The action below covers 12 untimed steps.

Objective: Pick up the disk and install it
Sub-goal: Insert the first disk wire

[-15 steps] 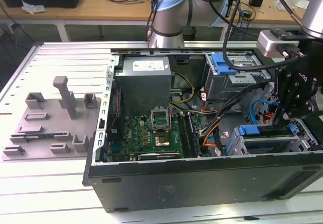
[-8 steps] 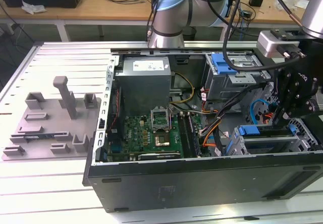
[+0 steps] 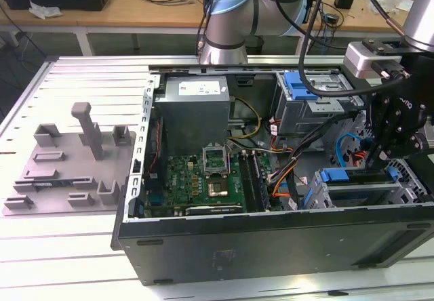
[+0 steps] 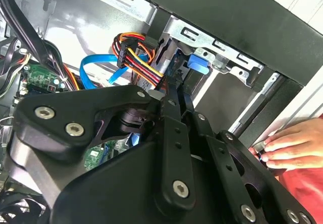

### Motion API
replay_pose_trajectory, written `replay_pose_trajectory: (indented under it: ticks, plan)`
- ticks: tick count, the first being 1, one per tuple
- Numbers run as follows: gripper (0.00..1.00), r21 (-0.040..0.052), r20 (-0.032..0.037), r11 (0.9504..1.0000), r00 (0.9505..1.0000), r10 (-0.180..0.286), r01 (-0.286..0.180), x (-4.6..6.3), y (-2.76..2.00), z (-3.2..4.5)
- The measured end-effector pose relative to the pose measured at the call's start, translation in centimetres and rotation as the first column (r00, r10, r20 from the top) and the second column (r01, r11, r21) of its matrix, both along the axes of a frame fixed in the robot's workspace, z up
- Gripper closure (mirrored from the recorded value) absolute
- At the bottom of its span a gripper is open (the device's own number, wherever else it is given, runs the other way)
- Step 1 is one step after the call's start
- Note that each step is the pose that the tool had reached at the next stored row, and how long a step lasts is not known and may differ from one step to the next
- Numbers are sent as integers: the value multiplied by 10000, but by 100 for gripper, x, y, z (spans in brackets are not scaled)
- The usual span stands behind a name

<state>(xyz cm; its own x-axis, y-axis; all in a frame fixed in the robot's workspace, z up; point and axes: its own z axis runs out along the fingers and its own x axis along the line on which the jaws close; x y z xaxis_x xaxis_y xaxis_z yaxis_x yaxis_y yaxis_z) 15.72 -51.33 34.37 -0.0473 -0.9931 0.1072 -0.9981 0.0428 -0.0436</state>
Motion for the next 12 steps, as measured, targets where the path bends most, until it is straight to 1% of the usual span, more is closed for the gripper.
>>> replay_pose_trajectory:
  ticks: [5, 12]
  plan:
    - [84, 1, 0, 10000, 10000, 2, -2, 4, -1, -1]
    - [84, 0, 0, 10000, 10000, 2, -2, 6, -22, -1]
